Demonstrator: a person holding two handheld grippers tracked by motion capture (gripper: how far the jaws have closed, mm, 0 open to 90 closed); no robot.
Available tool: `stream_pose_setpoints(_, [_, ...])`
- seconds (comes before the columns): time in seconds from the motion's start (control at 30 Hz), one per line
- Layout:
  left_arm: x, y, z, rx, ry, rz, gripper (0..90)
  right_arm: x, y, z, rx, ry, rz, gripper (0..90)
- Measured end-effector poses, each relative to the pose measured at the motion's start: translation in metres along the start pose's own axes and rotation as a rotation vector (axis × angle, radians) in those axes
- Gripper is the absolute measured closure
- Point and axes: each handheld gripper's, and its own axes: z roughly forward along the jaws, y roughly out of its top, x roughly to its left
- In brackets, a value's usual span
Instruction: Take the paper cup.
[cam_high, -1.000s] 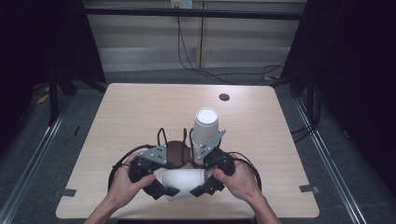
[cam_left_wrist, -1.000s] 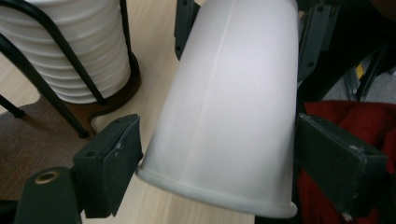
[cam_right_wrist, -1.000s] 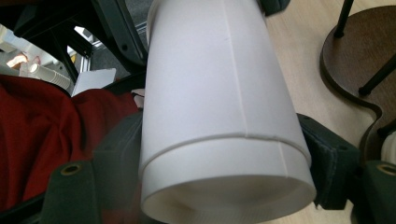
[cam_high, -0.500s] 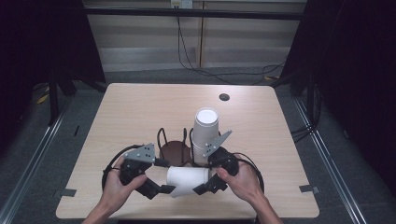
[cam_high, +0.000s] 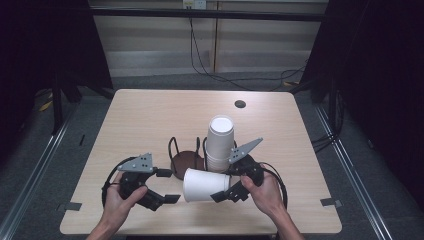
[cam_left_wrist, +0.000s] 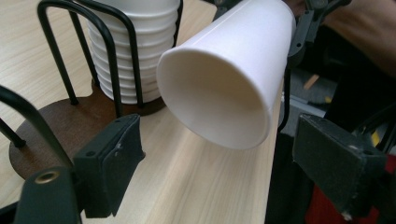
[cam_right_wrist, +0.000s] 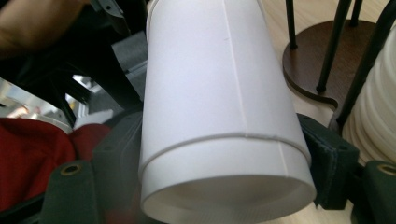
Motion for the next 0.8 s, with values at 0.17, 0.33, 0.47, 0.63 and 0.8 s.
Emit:
stream_pose_setpoints(0.17, [0.004, -0.003, 0.002, -0.020, -0.030, -0.001, 15.7, -0.003, -0.002, -0.004, -0.053, 0.010, 0.015, 25.0])
stream_pose_setpoints(0.33, [0.002, -0.004, 0.005, -0.032, -0.027, 0.002, 15.7, -0.003, -0.003, -0.007, -0.105, 0.004, 0.015, 24.9])
stream_pose_setpoints(0.47, [-0.001, -0.003, 0.005, -0.052, -0.039, 0.007, 15.7, -0.003, -0.004, -0.005, -0.149, 0.007, 0.007, 24.9])
stream_pose_setpoints(0.63, [-0.003, -0.003, 0.008, -0.059, -0.023, 0.007, 15.8, -0.003, -0.003, 0.000, -0.155, 0.021, 0.002, 24.9])
stream_pose_setpoints(0.8, [-0.004, -0.004, 0.012, -0.069, -0.005, 0.006, 15.8, -0.001, -0.002, 0.000, -0.169, 0.026, -0.025, 24.9])
